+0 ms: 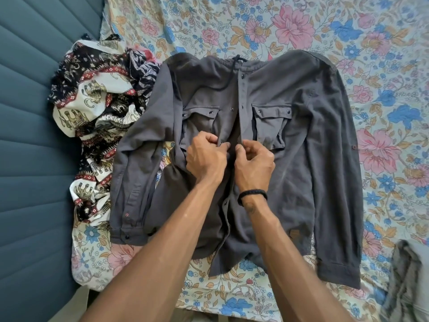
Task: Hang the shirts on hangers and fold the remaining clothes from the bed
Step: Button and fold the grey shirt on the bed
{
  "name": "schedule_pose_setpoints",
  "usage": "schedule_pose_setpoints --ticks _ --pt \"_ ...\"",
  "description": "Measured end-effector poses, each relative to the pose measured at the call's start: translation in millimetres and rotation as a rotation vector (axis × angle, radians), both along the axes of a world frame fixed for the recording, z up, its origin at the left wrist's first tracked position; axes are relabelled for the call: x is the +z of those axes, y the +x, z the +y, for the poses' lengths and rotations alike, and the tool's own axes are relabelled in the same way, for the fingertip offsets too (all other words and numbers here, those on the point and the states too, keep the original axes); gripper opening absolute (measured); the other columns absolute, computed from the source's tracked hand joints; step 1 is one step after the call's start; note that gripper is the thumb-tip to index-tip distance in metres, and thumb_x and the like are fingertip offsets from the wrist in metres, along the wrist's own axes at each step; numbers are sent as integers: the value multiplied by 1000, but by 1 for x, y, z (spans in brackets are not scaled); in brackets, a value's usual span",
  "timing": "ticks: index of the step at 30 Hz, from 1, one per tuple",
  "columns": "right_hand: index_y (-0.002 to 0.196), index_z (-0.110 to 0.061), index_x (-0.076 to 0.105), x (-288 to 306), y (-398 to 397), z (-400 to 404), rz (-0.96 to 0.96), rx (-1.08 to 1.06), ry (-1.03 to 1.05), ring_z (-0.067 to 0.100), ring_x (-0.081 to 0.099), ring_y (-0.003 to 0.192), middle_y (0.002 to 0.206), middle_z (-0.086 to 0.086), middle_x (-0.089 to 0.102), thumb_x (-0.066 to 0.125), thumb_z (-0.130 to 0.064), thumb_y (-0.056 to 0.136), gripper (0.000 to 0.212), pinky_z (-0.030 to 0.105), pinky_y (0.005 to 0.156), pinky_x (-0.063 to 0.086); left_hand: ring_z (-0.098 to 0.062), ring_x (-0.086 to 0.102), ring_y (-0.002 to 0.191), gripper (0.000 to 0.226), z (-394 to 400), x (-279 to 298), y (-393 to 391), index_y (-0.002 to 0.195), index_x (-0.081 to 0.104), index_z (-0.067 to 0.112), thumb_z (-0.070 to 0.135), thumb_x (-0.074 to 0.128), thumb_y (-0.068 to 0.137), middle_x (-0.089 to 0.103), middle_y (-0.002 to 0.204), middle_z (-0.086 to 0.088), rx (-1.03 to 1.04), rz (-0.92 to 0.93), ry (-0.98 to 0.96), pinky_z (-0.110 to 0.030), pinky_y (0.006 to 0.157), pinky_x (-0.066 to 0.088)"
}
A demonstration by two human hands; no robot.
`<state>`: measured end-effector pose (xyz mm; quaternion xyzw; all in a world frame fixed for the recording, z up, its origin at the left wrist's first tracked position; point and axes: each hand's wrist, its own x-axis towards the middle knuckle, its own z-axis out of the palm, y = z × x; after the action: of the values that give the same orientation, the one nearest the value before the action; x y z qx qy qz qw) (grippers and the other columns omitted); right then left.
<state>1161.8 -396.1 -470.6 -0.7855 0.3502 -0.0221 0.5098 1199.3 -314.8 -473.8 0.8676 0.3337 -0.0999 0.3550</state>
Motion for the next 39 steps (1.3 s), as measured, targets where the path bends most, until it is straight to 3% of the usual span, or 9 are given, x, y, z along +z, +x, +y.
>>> schedule_pose_setpoints --ticks 4,8,11,14,19,24,30,35,39 --pt "106 -12 79 3 1 7 15 -31 123 11 73 87 93 -1 77 73 -16 92 16 35 88 61 -16 73 69 17 10 -8 -3 82 79 26 37 88 72 74 70 10 25 -34 -159 -38 67 62" --pt "113 -10 78 2 7 9 50 -42 177 10 72 99 105 1 78 72 -14 93 20 31 96 58 -12 73 75 13 10 -13 -6 88 82 22 31 82 79 77 76 7 71 -24 -300 -38 78 63" --pt "114 -10 78 0 9 8 76 -56 213 9 71 101 107 2 78 71 -13 94 21 28 98 56 -17 70 76 12 6 -12 -5 96 82 16 23 81 85 77 81 -1 228 40 -511 -32 76 60" --pt "110 -12 79 -5 9 9 87 -83 270 12 73 103 104 0 79 73 -17 92 20 38 98 59 -13 71 81 17 3 -9 -7 104 81 14 20 80 88 78 90 -2 280 66 -589 -27 77 58" --pt "110 -12 80 -6 6 9 73 -109 307 9 72 105 104 -2 79 75 -13 92 19 37 101 57 -14 76 86 12 -3 -10 -12 94 82 21 23 81 82 80 87 3 292 -28 -529 -38 87 63" --pt "112 -14 80 -2 4 8 67 -79 242 2 70 98 103 -5 77 75 -16 92 20 28 98 57 -7 74 89 12 -8 -9 -17 97 82 20 23 78 86 79 90 8 242 -109 -443 -35 89 62" --pt "110 -14 80 -1 5 5 70 -43 225 4 72 95 101 -6 77 76 -16 91 19 30 97 58 1 70 88 17 -12 4 -21 104 81 16 25 73 92 79 96 7 114 -197 -313 -26 88 59" --pt "103 -17 81 1 4 1 67 33 192 5 71 92 93 -15 71 78 -15 89 15 34 95 58 -2 73 91 17 -6 0 -23 104 81 15 23 75 91 79 97 6 84 -172 -348 -30 89 60" --pt "97 -14 81 3 9 -24 244 330 30 19 73 93 94 2 77 78 -28 86 17 41 90 59 -13 73 94 14 6 4 -16 98 83 17 23 72 91 79 96 2 -192 26 -240 -26 88 55"
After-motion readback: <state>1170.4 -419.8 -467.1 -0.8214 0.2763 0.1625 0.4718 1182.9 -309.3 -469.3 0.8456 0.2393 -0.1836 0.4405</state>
